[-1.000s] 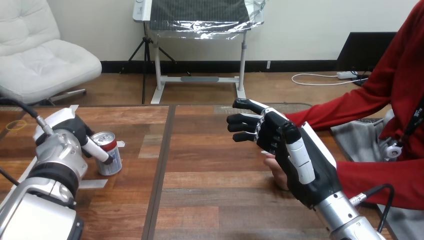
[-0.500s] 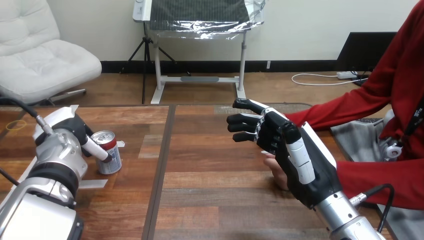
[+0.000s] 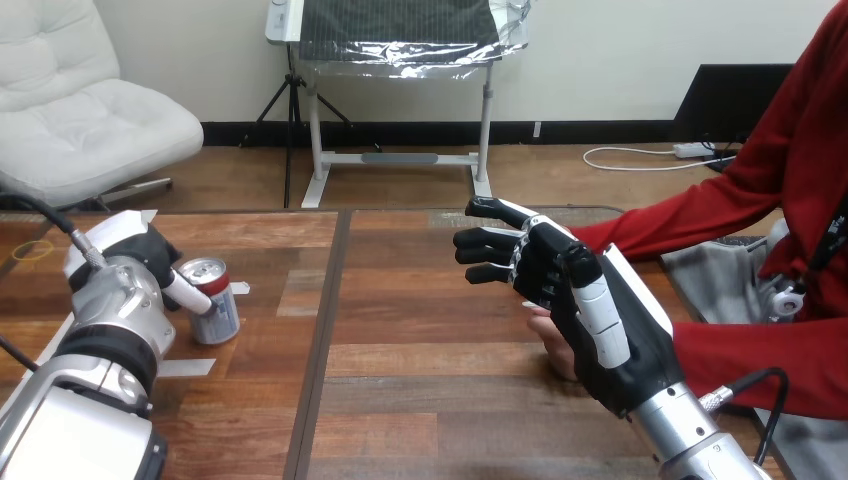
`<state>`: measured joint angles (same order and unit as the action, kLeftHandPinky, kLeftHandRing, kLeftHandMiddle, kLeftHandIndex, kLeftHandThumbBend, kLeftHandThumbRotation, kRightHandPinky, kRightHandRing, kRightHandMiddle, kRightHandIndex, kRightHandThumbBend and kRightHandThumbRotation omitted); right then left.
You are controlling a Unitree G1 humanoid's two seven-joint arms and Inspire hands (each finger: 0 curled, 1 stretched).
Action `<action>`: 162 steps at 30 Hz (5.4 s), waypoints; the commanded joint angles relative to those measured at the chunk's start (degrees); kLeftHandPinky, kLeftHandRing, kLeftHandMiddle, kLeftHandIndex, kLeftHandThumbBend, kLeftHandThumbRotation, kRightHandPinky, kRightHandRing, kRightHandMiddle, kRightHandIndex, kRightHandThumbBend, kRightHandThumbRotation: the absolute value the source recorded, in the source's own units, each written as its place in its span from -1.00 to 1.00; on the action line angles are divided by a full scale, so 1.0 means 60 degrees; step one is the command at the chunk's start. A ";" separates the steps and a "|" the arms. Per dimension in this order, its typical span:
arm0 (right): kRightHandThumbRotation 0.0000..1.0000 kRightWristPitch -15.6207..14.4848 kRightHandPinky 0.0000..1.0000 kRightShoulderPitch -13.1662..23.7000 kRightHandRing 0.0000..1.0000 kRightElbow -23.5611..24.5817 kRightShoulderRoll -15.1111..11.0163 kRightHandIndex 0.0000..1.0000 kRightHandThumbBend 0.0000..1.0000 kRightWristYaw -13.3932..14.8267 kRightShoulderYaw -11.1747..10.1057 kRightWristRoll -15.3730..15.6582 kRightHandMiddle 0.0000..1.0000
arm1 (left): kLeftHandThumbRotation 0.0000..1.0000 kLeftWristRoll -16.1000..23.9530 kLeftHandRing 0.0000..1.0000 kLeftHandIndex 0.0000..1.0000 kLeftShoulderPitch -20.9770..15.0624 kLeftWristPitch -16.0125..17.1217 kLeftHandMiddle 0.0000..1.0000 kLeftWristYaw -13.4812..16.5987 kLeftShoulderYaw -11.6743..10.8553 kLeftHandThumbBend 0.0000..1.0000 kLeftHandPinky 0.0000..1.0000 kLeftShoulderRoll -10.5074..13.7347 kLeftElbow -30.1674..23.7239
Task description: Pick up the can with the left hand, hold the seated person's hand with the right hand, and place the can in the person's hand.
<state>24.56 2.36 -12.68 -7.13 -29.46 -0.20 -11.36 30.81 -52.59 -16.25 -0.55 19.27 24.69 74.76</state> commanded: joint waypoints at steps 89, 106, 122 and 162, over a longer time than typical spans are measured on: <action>1.00 0.0034 0.44 0.0586 0.51 0.0328 -0.0094 0.66 0.64 0.0053 -0.0049 -0.0078 0.51 | -0.63 -0.0095 0.32 0.48 -0.0712 -0.0240 0.50 -0.0102 0.0089 0.59 -0.06 0.0123 -0.0350; 1.00 0.0064 0.44 0.0581 0.52 0.0316 -0.0101 0.67 0.63 0.0018 -0.0052 -0.0104 0.52 | -0.55 -0.0199 0.33 0.49 -0.0680 -0.0145 0.51 -0.0021 -0.0033 0.61 -0.05 0.0119 -0.0346; 1.00 0.0101 0.45 0.0564 0.51 0.0314 -0.0075 0.66 0.63 0.0052 -0.0057 -0.0091 0.52 | -0.45 -0.0190 0.31 0.47 -0.0698 -0.0198 0.48 -0.0098 -0.0012 0.65 -0.09 0.0099 -0.0376; 1.00 0.0035 0.46 0.0561 0.52 0.0357 -0.0104 0.67 0.63 0.0032 -0.0034 -0.0067 0.52 | -0.36 -0.0426 0.34 0.53 -0.0667 0.0023 0.50 -0.0016 -0.0256 0.66 -0.05 0.0058 -0.0423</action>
<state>24.56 2.36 -12.68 -7.15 -29.50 -0.20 -11.31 28.52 -52.59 -17.06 -1.40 18.00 24.70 74.53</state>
